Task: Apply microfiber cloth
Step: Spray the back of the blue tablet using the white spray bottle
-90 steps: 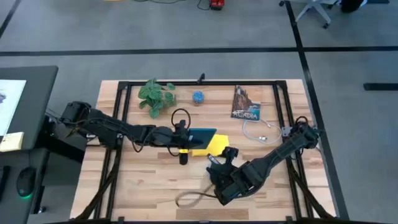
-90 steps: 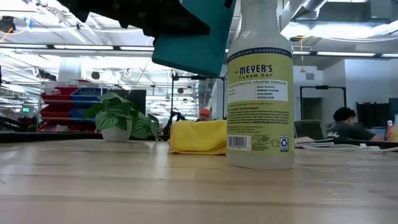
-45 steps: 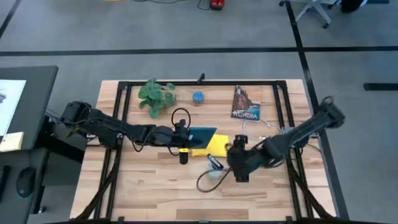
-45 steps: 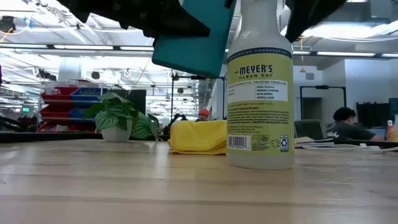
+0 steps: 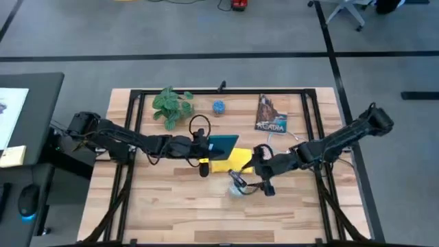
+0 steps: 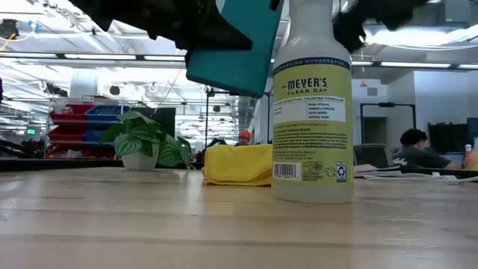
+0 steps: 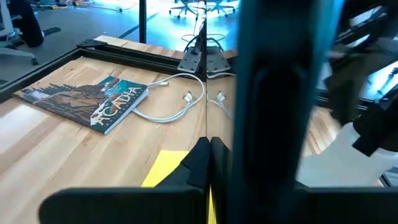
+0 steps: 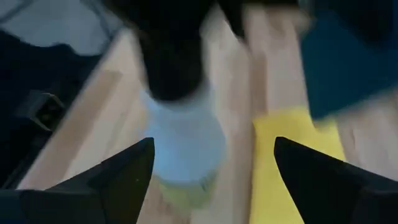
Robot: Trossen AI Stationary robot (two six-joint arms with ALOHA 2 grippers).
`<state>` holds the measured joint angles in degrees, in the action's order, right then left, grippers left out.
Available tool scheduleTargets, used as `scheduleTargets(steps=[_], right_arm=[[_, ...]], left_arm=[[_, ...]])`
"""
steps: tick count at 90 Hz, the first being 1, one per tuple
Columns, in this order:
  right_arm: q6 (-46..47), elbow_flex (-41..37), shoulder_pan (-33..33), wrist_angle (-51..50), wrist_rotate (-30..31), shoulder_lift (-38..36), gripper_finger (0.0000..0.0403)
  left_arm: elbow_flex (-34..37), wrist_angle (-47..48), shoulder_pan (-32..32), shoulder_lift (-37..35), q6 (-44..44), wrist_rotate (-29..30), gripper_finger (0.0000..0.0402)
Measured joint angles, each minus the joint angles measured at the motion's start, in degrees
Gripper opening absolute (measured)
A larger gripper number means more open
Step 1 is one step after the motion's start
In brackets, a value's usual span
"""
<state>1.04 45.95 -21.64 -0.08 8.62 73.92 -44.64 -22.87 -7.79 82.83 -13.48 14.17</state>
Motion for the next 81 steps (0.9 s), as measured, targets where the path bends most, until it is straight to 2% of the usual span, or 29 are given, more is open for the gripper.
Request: scheduleTargets(steps=[8,47,63,81], right_arm=[[-4.3,0.0,0.2,2.9,-0.1,-0.1,0.0321],[-8.9,0.0,3.4,8.3,-5.5,0.4,0.0347],[-9.4,-0.1,4.0,13.5,-9.4,4.9,0.0351],[-13.2,0.0,4.0,19.5,-9.7,8.9,0.0351]], left_arm=[[0.0,0.0,0.0,0.0,-0.7,0.0,0.0011],[0.0,0.4,0.0,0.0,-0.7,0.0,0.0011],[0.0,0.6,0.0,0.0,0.0,0.0,0.0011],[0.0,1.5,0.0,0.0,0.2,0.0,0.0011]])
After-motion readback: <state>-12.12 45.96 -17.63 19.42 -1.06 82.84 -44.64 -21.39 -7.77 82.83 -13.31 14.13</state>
